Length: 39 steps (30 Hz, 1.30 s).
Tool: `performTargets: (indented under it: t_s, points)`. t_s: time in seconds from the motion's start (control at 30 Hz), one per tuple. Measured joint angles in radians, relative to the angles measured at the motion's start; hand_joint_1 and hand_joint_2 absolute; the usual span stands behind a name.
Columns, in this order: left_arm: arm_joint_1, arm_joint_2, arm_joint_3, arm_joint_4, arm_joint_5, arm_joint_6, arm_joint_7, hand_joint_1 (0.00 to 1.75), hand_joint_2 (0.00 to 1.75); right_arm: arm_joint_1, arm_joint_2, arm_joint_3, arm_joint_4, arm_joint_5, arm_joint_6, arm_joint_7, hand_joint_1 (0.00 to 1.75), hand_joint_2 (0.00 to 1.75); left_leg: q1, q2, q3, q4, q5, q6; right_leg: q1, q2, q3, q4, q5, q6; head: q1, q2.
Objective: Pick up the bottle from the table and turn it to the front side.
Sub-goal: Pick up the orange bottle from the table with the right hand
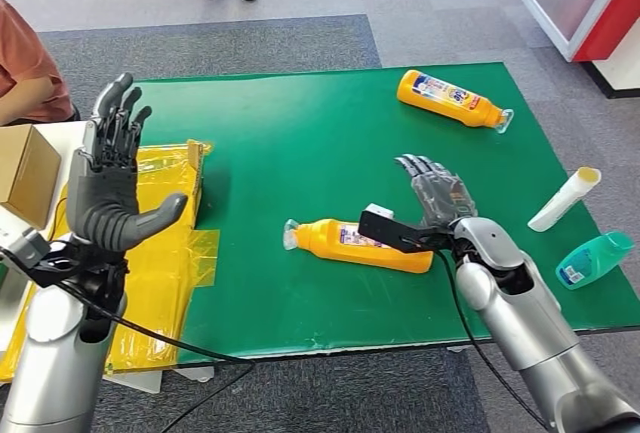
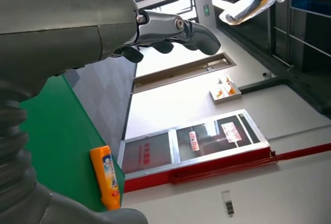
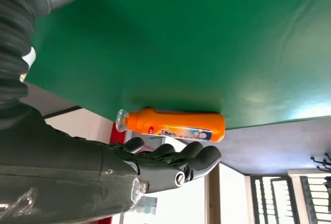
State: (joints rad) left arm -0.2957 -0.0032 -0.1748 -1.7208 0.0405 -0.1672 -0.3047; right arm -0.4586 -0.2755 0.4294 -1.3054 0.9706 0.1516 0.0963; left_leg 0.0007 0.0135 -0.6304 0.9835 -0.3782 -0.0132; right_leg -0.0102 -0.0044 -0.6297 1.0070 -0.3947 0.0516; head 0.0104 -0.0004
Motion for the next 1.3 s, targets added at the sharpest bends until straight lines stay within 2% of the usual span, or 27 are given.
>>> performTargets:
  t_s: [0.43,0.67,1.03,1.3]
  points:
    - [0.001,0.004,0.004,0.000,-0.002,-0.001,-0.004,0.00,1.75,-0.003,-0.039,0.038,-0.025,-0.040,0.042,0.000,0.00,1.75,0.000,0.000,0.000,0.000,0.000,0.000,0.000,0.000,0.000,0.000,0.000,0.000,0.000,0.000]
    - [-0.021,0.006,0.005,0.000,-0.008,-0.001,-0.003,0.00,1.75,0.002,-0.041,0.101,0.037,-0.059,0.047,0.005,0.00,1.75,0.000,0.000,0.000,0.000,0.000,0.000,0.000,0.000,0.000,0.000,0.000,0.000,0.000,0.000]
    - [-0.048,0.013,0.004,0.000,-0.008,0.004,0.007,0.00,1.75,0.024,-0.021,0.169,0.130,-0.084,0.045,0.016,0.00,1.75,0.000,0.000,0.000,0.000,0.000,0.000,0.000,0.000,0.000,0.000,0.000,0.000,0.000,0.000]
    - [-0.070,0.012,0.000,0.005,-0.007,0.003,0.009,0.00,1.75,-0.017,0.038,0.193,0.246,-0.067,0.039,0.026,0.00,1.75,0.000,0.000,0.000,0.000,0.000,0.000,0.000,0.000,0.000,0.000,0.000,0.000,0.000,0.000]
